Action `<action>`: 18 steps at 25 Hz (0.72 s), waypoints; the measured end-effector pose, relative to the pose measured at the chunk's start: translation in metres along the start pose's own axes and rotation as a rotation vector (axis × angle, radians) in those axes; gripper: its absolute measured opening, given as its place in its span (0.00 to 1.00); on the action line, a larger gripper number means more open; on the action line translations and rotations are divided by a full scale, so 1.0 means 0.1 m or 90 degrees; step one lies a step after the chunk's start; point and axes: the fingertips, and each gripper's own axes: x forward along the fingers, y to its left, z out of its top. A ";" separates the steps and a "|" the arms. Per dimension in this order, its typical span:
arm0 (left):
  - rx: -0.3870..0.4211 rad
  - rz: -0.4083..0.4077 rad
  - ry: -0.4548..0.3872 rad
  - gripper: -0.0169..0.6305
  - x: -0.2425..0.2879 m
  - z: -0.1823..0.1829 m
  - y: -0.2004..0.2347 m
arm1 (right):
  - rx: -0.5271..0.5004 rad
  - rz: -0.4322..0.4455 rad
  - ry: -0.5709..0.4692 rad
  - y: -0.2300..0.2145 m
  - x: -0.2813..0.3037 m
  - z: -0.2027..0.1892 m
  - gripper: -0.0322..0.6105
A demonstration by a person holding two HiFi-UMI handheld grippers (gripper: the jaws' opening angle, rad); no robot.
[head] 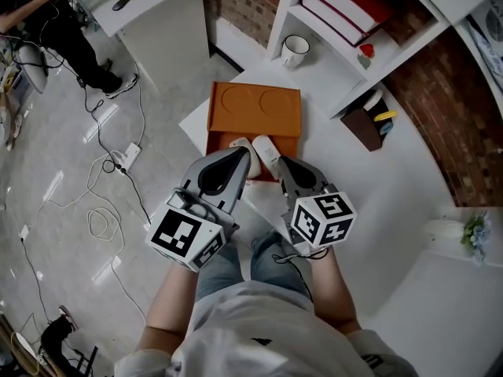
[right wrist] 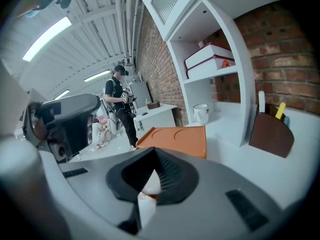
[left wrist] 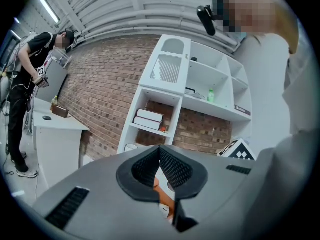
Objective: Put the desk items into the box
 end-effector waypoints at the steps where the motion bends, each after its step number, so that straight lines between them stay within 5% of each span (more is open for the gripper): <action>1: 0.001 -0.007 0.001 0.05 0.01 0.00 -0.02 | 0.002 -0.001 -0.008 0.01 -0.03 0.03 0.06; 18: 0.022 -0.106 0.024 0.05 0.23 -0.04 -0.43 | 0.007 -0.037 -0.110 0.02 -0.55 0.34 0.06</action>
